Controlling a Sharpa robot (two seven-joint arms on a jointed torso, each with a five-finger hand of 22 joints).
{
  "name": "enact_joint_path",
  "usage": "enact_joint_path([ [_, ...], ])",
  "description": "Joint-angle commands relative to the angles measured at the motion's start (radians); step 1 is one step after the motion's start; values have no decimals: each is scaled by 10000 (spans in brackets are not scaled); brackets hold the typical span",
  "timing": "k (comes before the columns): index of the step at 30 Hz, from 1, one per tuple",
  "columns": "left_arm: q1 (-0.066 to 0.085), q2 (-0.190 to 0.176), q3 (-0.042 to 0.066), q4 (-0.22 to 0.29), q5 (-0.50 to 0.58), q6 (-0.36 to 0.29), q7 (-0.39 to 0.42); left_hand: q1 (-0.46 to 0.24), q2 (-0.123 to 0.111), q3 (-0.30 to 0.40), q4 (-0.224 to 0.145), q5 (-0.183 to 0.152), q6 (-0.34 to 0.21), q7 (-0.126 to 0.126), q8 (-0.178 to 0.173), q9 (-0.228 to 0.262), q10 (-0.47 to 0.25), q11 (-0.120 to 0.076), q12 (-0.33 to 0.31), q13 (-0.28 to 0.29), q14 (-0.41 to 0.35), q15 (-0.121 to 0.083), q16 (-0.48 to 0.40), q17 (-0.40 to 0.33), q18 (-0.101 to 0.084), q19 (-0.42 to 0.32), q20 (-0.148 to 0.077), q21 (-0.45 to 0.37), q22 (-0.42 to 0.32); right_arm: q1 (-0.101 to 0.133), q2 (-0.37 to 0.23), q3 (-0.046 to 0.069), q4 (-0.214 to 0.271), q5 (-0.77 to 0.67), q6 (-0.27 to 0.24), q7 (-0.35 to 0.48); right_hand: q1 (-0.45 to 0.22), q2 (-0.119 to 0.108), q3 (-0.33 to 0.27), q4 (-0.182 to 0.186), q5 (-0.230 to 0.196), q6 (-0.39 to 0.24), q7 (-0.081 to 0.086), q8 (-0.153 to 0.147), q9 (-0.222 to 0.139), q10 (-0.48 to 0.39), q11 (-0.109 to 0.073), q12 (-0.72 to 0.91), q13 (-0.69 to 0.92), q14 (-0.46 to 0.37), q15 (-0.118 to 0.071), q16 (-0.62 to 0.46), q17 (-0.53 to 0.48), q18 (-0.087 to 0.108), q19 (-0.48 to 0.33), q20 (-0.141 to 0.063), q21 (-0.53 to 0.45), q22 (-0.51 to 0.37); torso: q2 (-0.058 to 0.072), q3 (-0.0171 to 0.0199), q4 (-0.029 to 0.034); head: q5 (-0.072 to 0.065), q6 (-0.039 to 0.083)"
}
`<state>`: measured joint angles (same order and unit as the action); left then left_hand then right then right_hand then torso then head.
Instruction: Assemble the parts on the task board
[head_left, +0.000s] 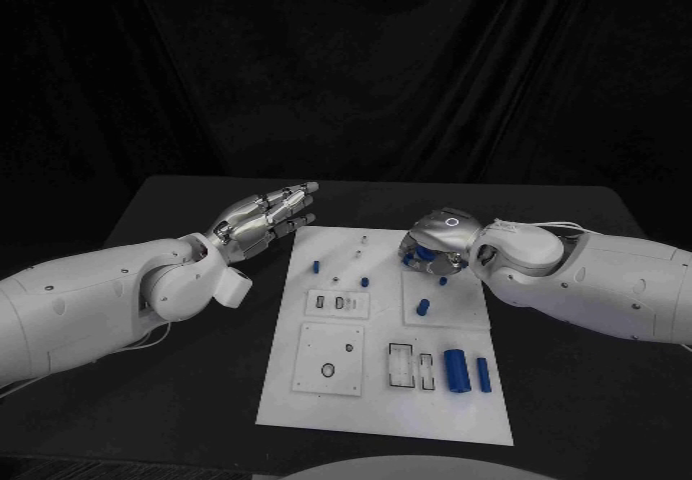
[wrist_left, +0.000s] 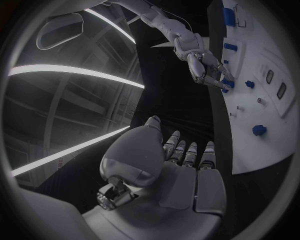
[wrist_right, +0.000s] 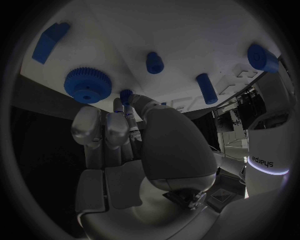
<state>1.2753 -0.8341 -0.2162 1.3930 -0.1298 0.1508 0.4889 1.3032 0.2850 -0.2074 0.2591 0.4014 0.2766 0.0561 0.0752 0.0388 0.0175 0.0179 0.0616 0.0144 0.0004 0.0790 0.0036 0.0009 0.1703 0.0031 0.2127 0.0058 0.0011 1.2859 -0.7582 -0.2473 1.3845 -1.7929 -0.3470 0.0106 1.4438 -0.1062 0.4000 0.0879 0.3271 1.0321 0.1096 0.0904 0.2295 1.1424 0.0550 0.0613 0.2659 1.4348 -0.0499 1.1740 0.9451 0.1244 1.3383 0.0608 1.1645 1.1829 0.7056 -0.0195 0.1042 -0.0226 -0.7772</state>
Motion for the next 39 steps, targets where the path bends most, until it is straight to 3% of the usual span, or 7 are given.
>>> enact_joint_path([
  [1,-13,-27,9,38,-1,94,65,126,1,70,-24,79,80,18,57,13,-9,72,53,11,-4,73,-36,-9,113,6,78,-26,14,-29,-48,-2,50,283,-287,98,115,-19,-13,-54,-20,152,-1,80,28,131,-4,52,-71,109,-2,83,74,-188,123,-17,125,85,0,-2,6,22,66],
  [7,-14,-62,9,53,-1,45,49,155,-3,88,-50,142,132,26,85,21,3,83,87,18,-4,79,-36,-9,113,16,94,-18,20,17,-105,1,147,371,-400,92,97,-32,-54,-31,-30,269,-10,117,51,226,-8,39,-178,141,1,105,116,-199,157,-15,166,142,0,-6,27,46,95],
  [12,-14,-124,9,119,-1,-16,13,204,-4,126,-92,216,219,72,142,32,62,148,237,49,-4,89,-36,-9,115,39,117,-1,32,262,-94,3,292,397,-461,94,52,-24,-99,21,1,385,-41,150,75,348,-31,37,-292,183,-9,145,185,-214,208,-19,234,227,20,-4,27,63,255],
  [20,-13,-164,9,186,-1,-105,-34,221,-6,141,-95,242,273,110,179,39,99,199,326,64,-4,79,-36,-9,115,53,128,9,39,652,173,6,260,572,-232,78,-14,-46,-163,81,135,487,-104,163,95,483,-86,28,-449,229,-49,192,274,-229,260,-47,298,318,7,-20,51,83,207],
  [30,-11,-92,10,143,-1,-156,57,237,-3,154,-103,292,258,118,183,36,92,202,322,60,-4,100,-36,-9,114,53,139,8,38,744,864,16,-454,1066,-7,174,-45,-50,-190,109,119,513,-80,155,99,533,-67,19,-525,248,-36,222,329,-246,291,-49,344,377,3,-21,63,67,148],
  [35,-10,-67,10,111,-1,-186,145,244,-11,156,-109,312,170,112,157,22,81,195,306,55,-4,115,-36,-9,111,47,143,3,34,744,1249,19,-846,1110,-75,204,-42,-47,-189,109,115,508,-79,150,97,534,-67,17,-532,253,-36,233,348,-250,299,-48,358,392,10,-5,-11,105,139],
  [39,-9,-39,10,84,-1,-152,187,278,-133,111,-183,374,43,81,121,6,59,162,301,51,-4,138,-36,-9,107,39,136,-4,29,733,1505,22,-1122,1121,-157,243,-36,-44,-186,107,112,497,-74,140,93,535,-65,14,-546,260,-34,249,372,-254,308,-47,373,408,11,2,21,88,152],
])
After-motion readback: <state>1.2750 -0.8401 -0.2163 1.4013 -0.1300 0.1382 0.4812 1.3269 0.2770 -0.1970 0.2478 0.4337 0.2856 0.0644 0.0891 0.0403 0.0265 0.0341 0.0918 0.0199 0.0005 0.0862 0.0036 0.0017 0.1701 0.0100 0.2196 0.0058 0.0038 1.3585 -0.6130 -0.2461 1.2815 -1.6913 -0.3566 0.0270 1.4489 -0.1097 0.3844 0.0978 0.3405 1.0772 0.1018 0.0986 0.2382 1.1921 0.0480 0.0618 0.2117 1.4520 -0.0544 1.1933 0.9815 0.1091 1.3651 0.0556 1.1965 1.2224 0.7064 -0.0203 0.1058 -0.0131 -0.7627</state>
